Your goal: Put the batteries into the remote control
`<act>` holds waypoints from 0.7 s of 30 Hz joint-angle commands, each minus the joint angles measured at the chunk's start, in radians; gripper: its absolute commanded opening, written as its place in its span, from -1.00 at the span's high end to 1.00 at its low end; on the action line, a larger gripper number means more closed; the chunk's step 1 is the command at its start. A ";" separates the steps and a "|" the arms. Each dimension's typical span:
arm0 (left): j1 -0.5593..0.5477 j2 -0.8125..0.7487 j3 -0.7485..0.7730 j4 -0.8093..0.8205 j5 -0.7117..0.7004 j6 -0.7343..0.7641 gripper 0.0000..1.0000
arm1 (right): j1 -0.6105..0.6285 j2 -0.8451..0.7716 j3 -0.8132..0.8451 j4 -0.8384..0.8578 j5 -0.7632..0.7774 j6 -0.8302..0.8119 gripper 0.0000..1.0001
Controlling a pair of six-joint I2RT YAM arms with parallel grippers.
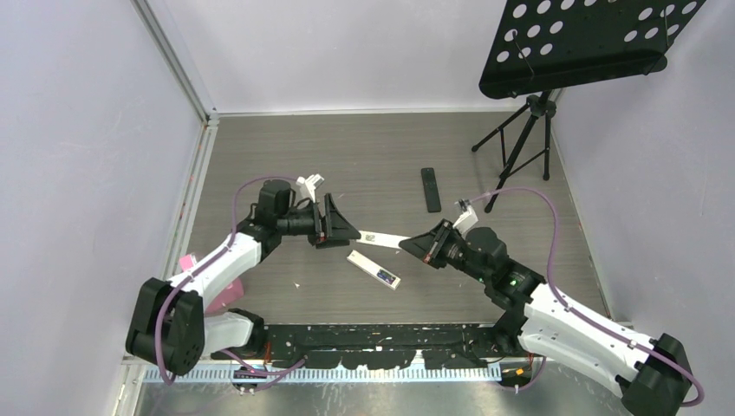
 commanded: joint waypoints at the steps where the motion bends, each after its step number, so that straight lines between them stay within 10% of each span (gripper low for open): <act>1: 0.010 -0.055 0.080 -0.345 -0.225 0.184 -0.70 | -0.002 0.077 0.069 -0.110 0.012 -0.107 0.99; 8: 0.024 -0.048 0.126 -0.556 -0.515 0.270 -0.89 | 0.000 0.230 0.134 -0.138 -0.205 -0.225 0.99; 21: 0.024 0.054 0.081 -0.467 -0.447 0.218 -0.66 | 0.005 0.394 0.314 -0.549 -0.151 -0.400 0.99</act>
